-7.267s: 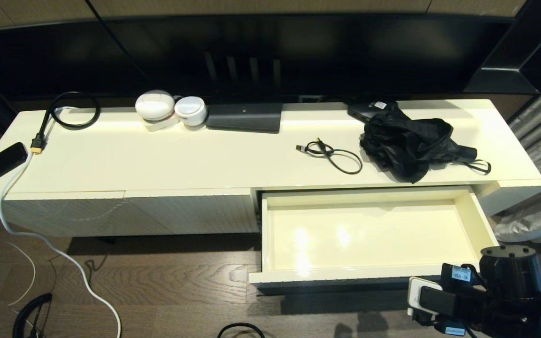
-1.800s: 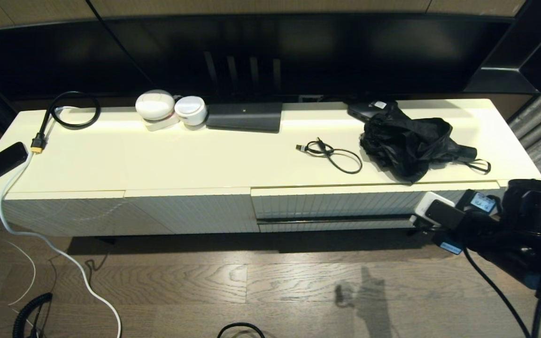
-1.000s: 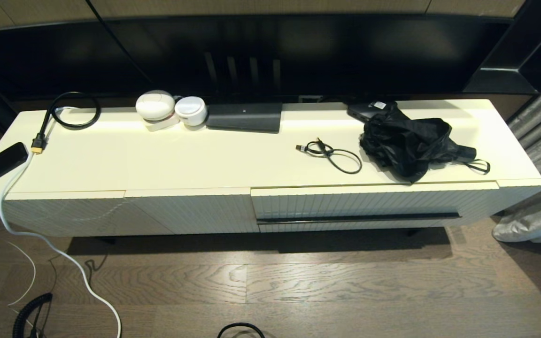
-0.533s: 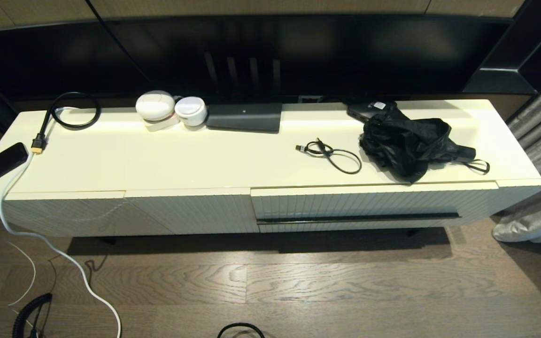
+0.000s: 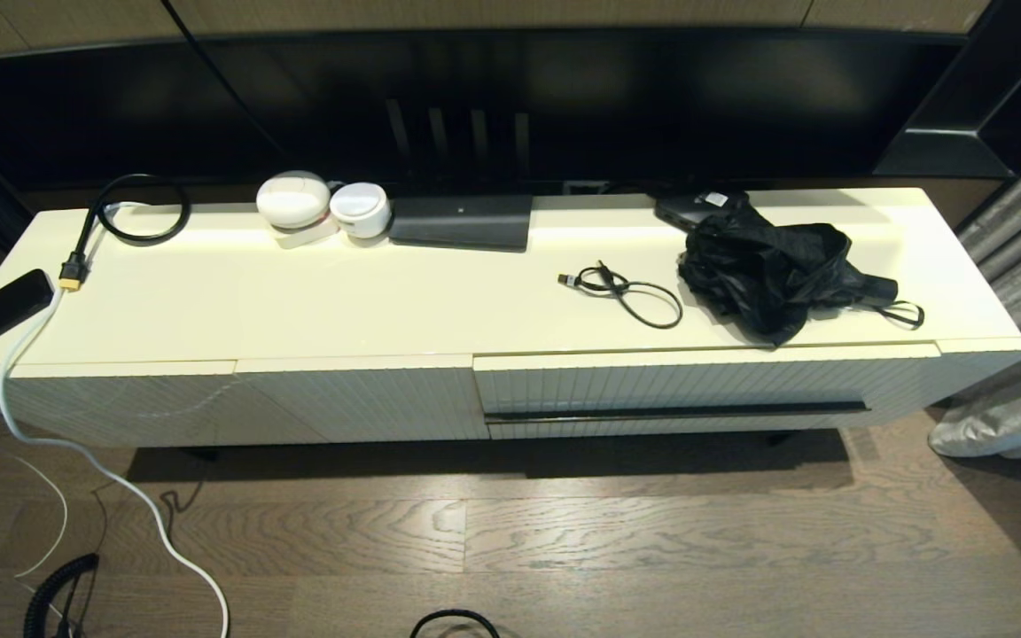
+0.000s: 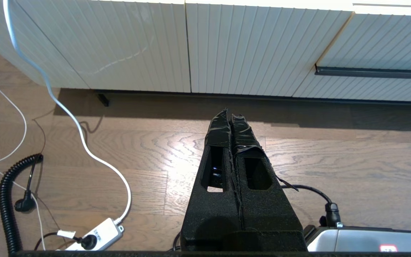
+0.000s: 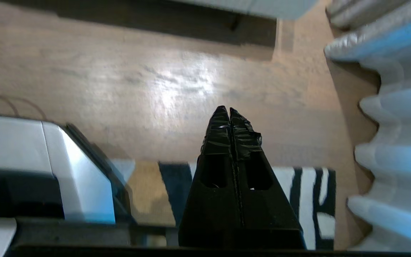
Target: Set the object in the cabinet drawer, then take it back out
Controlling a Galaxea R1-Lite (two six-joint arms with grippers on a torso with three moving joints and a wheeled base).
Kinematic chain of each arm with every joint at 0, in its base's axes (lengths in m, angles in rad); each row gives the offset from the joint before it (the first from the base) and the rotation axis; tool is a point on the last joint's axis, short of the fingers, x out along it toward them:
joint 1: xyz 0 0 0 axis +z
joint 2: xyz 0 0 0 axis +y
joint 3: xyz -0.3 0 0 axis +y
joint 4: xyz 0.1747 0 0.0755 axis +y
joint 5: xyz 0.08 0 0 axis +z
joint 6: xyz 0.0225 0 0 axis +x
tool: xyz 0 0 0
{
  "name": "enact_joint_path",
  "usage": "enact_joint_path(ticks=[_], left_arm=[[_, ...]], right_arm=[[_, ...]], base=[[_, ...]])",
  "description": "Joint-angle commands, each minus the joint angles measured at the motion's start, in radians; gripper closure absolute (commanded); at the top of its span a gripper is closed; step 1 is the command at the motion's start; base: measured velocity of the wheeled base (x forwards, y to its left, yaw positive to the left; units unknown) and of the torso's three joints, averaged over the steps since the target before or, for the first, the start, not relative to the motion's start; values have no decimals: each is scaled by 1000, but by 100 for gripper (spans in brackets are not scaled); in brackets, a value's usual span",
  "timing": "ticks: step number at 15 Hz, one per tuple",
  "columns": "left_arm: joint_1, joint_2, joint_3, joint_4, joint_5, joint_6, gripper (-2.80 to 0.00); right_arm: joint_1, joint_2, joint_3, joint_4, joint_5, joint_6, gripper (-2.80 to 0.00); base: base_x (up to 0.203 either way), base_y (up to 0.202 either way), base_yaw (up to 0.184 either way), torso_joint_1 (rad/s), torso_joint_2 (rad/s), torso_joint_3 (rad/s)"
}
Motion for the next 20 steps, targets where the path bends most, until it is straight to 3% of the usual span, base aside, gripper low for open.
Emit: enact_joint_path(ticks=[1,5,8,13,20], left_arm=[[1,0,0,0,1,-1,0],[-1,0,1,0,1,-1,0],[1,0,0,0,1,-1,0],[1,0,0,-2,1,-1,0],[-1,0,0,0,1,-1,0]], right_arm=[[0,-8,36,-101,13,-2,0],[0,-8,176,-347,20,14,0],[0,-9,269,-500,91,50,0],[0,-11,278,-531,69,161,0],[0,-10,278,-530,47,180,0]], base=[[0,0,0,0,0,0],[0,0,0,0,0,0],[0,0,0,0,0,0],[0,0,0,0,0,0],[0,0,0,0,0,0]])
